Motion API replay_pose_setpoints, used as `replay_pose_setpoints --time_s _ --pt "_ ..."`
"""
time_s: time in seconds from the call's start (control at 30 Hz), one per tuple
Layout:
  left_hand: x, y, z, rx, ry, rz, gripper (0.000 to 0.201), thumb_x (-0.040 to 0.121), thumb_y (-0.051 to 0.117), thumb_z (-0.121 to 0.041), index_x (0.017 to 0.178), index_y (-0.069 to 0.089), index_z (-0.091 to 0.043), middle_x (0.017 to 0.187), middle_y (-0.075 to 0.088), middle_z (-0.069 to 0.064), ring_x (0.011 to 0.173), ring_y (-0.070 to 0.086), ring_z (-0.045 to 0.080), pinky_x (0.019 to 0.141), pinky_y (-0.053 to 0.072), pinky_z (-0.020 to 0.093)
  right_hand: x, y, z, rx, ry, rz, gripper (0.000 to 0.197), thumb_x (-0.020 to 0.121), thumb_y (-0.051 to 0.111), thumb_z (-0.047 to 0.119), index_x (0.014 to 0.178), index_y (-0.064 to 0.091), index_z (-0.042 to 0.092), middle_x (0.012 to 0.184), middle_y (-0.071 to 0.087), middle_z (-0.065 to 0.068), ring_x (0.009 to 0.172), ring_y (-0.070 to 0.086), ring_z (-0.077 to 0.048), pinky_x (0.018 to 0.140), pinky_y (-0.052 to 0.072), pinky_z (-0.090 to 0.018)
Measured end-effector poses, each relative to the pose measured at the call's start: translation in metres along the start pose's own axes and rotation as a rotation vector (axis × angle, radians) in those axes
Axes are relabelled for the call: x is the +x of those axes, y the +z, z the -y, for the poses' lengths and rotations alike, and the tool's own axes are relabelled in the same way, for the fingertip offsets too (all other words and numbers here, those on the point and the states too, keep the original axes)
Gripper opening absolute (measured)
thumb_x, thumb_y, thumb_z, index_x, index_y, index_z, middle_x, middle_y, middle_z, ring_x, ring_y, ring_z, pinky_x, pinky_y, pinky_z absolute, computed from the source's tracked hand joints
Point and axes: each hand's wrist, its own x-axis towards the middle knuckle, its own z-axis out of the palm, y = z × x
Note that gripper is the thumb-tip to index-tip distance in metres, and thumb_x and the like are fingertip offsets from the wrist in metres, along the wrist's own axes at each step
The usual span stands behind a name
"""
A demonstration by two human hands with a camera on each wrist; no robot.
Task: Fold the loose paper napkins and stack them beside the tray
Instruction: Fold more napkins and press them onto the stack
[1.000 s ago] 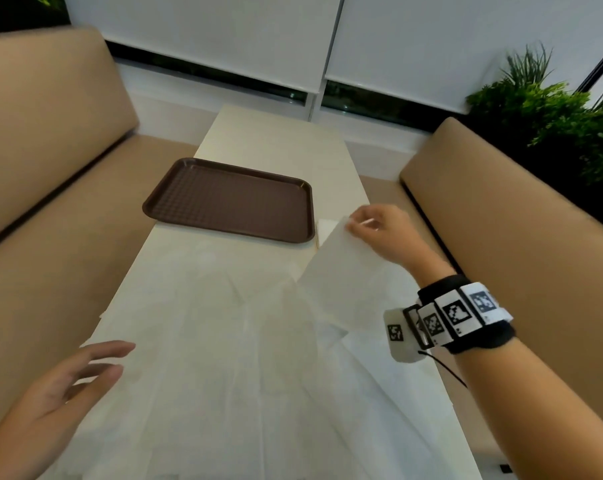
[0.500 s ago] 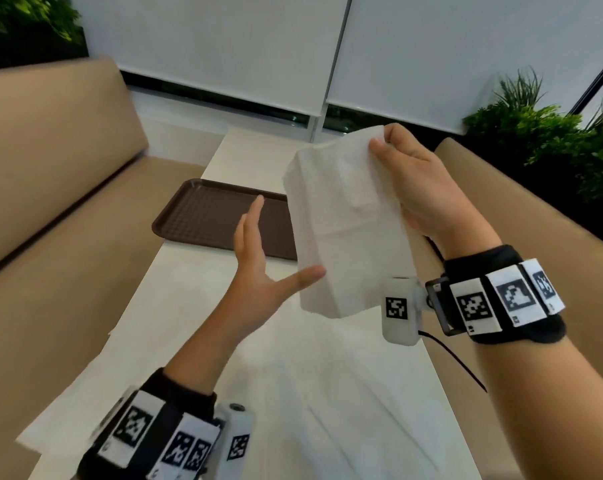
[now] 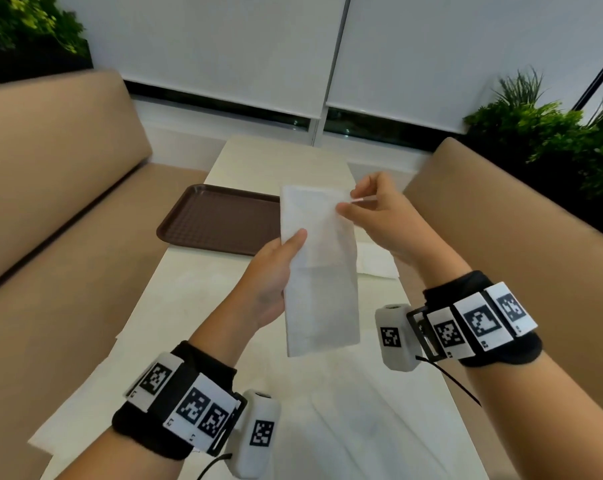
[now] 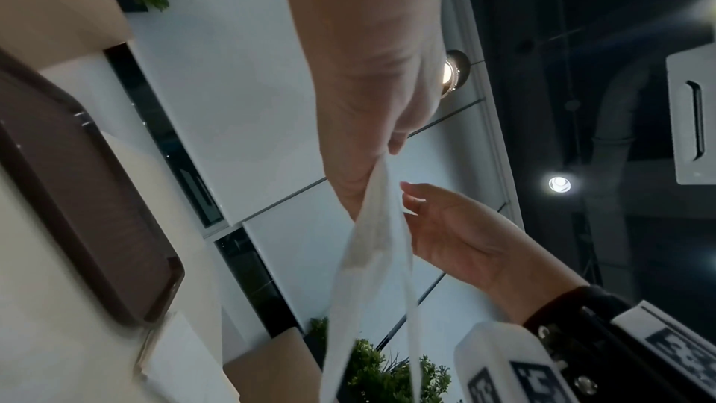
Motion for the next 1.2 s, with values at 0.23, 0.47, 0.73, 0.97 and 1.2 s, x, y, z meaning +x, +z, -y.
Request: replay_pose_setpoints --time_s 0.23,0.47,0.73,0.97,1.2 --pt "0.003 0.007 -0.007 0.245 -0.059 0.207 0.025 0.098 0.046 -0.029 0.105 0.066 -0.016 0.103 0.073 0.002 0.094 0.069 0.019 0.089 0.052 0.036 0.006 -0.024 0.015 -0.209 -0.191 0.299 0.054 0.086 0.069 0.024 0.127 0.035 0.029 0.106 0.066 -0.001 0.093 0.065 -0.019 0.079 0.055 -0.031" --pt "0.027 -0.021 0.028 0.217 0.133 0.142 0.061 0.085 0.061 0.006 0.121 0.045 -0.041 0.105 0.067 0.004 0.096 0.066 0.025 0.079 0.056 0.037 0.026 -0.042 -0.047 -0.197 -0.124 -0.064 0.021 0.093 0.058 0.012 0.078 0.057 0.026 0.073 0.06 0.008 0.057 0.052 0.002 0.058 0.041 -0.013" --pt "0.106 -0.035 0.094 0.436 0.064 -0.281 0.045 0.086 0.06 0.005 0.054 0.071 -0.025 0.072 0.07 -0.013 0.071 0.059 0.012 0.06 0.043 0.014 0.012 -0.02 -0.176 0.159 0.344 0.018 0.027 0.089 0.055 -0.003 0.104 0.065 0.017 0.079 0.06 -0.003 0.062 0.055 -0.015 0.052 0.048 -0.021" --pt "0.211 -0.017 0.112 0.552 0.007 -0.285 0.021 0.091 0.056 0.002 0.102 0.07 -0.009 0.104 0.064 0.006 0.095 0.058 0.02 0.087 0.046 0.029 0.073 -0.02 -0.242 0.063 0.372 -0.197 0.024 0.089 0.053 -0.003 0.092 0.068 0.016 0.101 0.067 -0.007 0.078 0.058 -0.016 0.073 0.05 -0.028" --pt "0.297 -0.014 0.141 0.901 -0.035 -0.079 0.059 0.081 0.06 0.009 0.136 0.045 -0.006 0.136 0.046 0.012 0.121 0.048 0.026 0.101 0.042 0.032 0.142 -0.01 -0.292 -0.309 0.408 -0.105 0.045 0.087 0.037 -0.014 0.128 0.053 -0.001 0.132 0.044 -0.016 0.119 0.049 -0.031 0.1 0.041 -0.03"
